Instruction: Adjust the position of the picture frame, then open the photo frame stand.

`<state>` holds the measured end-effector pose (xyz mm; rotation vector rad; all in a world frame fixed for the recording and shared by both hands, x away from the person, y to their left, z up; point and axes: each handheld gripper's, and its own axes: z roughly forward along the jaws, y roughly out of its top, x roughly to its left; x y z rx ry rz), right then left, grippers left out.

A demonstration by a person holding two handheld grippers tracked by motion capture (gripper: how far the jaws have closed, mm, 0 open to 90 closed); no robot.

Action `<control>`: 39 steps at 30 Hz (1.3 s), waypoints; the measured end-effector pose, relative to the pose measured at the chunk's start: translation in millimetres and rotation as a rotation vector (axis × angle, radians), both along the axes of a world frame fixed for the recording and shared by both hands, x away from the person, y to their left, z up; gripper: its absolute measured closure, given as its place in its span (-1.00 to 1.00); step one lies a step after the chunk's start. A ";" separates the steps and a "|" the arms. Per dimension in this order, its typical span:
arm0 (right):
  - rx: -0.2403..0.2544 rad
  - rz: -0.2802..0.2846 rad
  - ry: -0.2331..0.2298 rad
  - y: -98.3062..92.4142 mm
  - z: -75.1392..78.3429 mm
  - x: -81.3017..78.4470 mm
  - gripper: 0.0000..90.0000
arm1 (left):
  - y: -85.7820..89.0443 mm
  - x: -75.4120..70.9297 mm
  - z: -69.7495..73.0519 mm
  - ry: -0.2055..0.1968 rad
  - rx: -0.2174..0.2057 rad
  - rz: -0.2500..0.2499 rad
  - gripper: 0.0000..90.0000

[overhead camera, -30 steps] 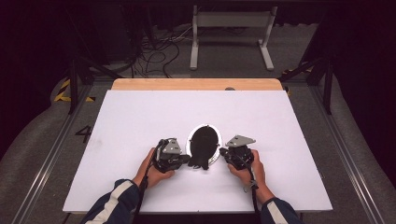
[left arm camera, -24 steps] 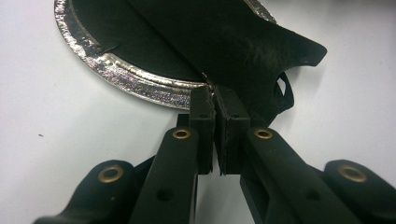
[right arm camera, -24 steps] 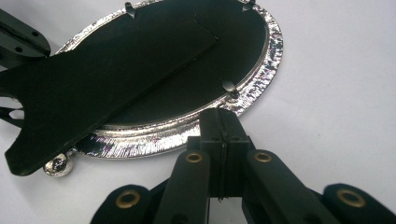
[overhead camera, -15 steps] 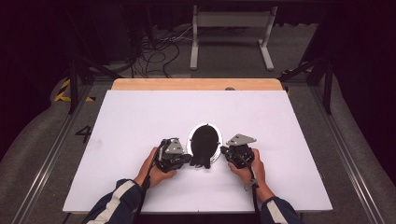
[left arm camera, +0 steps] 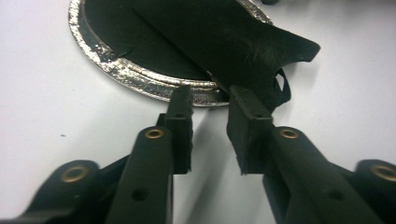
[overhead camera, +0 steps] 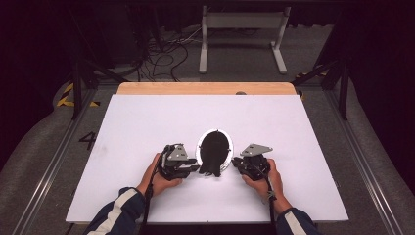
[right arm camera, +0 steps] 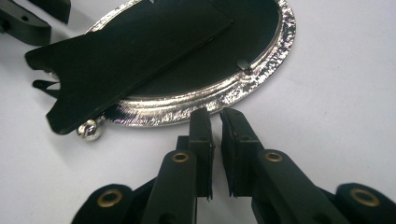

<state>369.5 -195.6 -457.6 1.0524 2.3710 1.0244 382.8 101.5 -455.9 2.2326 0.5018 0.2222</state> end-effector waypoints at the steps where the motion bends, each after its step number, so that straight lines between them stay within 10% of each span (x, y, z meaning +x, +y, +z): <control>1: 0.005 0.006 0.006 -1.6 0.5 -0.7 0.83 | 2.1 -1.6 1.5 -0.015 0.002 -0.003 0.42; 10: 0.033 0.039 0.025 -10.8 7.4 -7.2 0.75 | 44.1 -22.7 16.2 -0.137 -0.021 0.045 0.05; 39: 0.024 0.207 0.087 19.2 19.3 -24.9 0.34 | 137.7 -62.2 1.0 -0.074 -0.007 0.248 -0.53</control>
